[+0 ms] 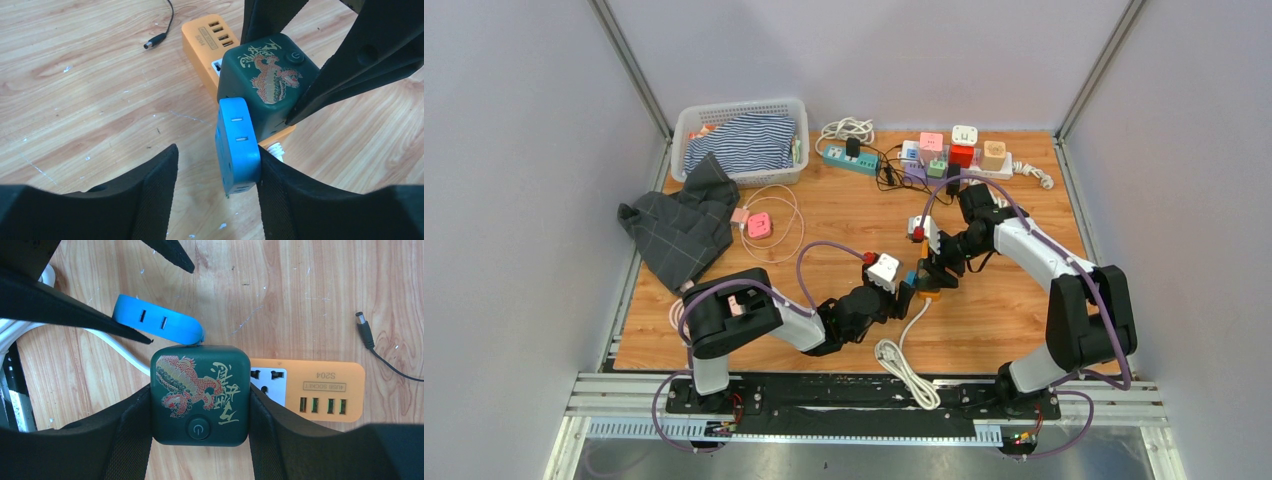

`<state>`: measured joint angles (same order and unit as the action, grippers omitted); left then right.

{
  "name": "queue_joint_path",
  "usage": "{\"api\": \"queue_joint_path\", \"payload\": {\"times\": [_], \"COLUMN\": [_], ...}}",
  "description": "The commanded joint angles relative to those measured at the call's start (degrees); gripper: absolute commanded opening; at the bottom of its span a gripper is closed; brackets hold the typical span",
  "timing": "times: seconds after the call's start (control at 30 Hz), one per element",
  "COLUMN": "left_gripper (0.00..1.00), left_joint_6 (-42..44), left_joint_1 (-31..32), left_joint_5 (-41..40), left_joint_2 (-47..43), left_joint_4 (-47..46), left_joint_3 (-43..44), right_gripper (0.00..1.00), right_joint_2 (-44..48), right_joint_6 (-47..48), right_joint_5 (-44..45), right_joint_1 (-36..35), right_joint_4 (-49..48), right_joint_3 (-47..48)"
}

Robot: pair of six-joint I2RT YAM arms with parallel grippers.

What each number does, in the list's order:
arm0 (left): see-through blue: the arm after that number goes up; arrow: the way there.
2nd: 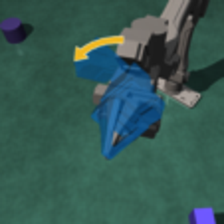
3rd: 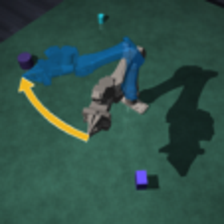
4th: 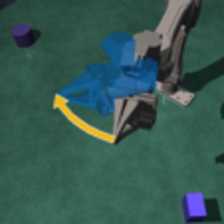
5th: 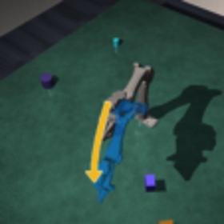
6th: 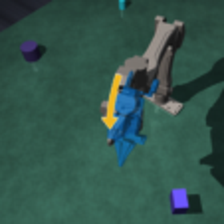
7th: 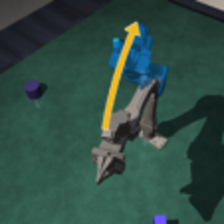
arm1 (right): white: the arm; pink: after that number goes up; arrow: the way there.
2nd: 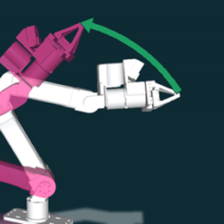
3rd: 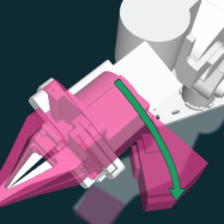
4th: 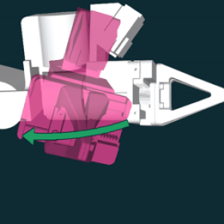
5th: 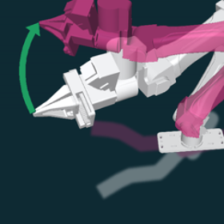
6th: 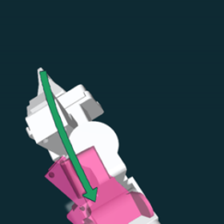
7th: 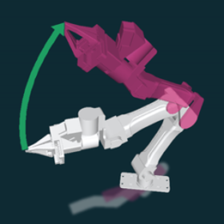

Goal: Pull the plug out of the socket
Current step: Remove the plug from the socket.

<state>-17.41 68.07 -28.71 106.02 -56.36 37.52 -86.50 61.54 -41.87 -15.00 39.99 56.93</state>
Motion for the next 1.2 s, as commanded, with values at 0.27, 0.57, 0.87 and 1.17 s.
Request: {"api": "queue_joint_path", "payload": {"times": [0.27,0.57,0.87,1.17], "left_gripper": [0.49,0.17,0.44,0.38], "left_joint_6": [9.9,16.9,17.3,15.5], "left_joint_1": [0.4,0.2,-0.1,-3.5], "left_joint_5": [5.0,14.4,19.3,27.3], "left_joint_2": [-1.6,-2.8,-2.6,-2.4], "left_joint_4": [-0.3,-2.6,-7.7,-8.1], "left_joint_3": [-1.2,-4.2,-6.9,-7.2], "right_gripper": [0.0,0.0,0.01,0.01], "right_joint_2": [-2.5,-2.5,-2.9,-2.7], "right_joint_6": [0.4,4.0,8.9,12.3], "right_joint_5": [-2.6,-4.5,-6.5,-7.8], "right_joint_1": [-1.0,-1.3,-2.7,-3.8], "right_joint_4": [8.3,10.4,13.9,16.3], "right_joint_3": [-1.6,-2.0,-2.2,-2.5]}}
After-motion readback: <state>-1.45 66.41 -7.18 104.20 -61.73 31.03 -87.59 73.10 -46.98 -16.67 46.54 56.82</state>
